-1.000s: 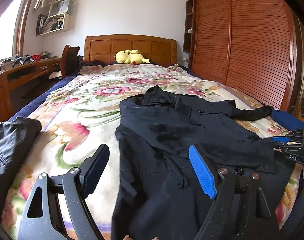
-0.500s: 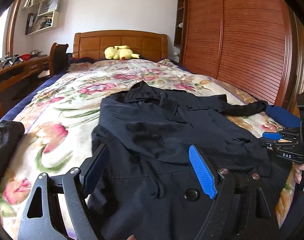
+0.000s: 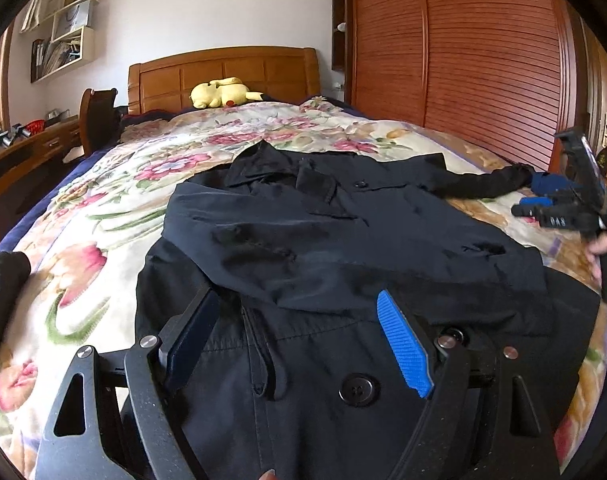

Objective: Fold large clothes
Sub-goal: 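Move the right gripper to the other sleeve cuff and grasp it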

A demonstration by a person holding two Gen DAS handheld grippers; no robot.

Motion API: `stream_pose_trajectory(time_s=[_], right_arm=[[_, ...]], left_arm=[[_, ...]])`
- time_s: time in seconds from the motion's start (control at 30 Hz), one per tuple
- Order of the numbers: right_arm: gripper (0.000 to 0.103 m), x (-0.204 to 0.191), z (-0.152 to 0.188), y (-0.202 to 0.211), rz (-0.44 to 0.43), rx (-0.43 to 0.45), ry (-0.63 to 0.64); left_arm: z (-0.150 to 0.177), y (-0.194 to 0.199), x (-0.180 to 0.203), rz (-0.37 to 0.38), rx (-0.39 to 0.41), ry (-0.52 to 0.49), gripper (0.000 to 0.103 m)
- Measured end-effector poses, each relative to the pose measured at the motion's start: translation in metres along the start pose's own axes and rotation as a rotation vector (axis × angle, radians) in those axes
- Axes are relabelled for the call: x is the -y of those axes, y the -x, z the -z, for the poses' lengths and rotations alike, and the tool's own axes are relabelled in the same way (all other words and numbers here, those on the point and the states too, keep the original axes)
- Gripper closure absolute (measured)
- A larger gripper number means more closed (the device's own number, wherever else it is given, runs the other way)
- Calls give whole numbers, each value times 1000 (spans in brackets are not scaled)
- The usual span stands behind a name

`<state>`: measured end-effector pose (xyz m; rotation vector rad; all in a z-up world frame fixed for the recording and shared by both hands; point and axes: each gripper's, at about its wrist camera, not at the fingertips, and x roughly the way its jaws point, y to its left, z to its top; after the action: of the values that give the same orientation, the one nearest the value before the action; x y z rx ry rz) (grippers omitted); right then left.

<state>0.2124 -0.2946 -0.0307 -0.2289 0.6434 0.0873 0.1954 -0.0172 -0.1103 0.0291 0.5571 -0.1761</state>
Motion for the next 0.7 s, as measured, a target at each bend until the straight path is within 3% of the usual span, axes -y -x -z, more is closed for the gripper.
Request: stream_pose_trajectory(time_s=[0.4,0.53,0.7], right_arm=[[73,87,-47,-67,128,-41,-116],[56,105,-56,-94,119,-66,-197],[47,120,-56,-123,103,-95,-295]], left_arm=[[1,-16,0,-7,-48,-1,21],[1,-19,2,-9,-62,-15,21],[1,-22,0,0,-75,-10,21]])
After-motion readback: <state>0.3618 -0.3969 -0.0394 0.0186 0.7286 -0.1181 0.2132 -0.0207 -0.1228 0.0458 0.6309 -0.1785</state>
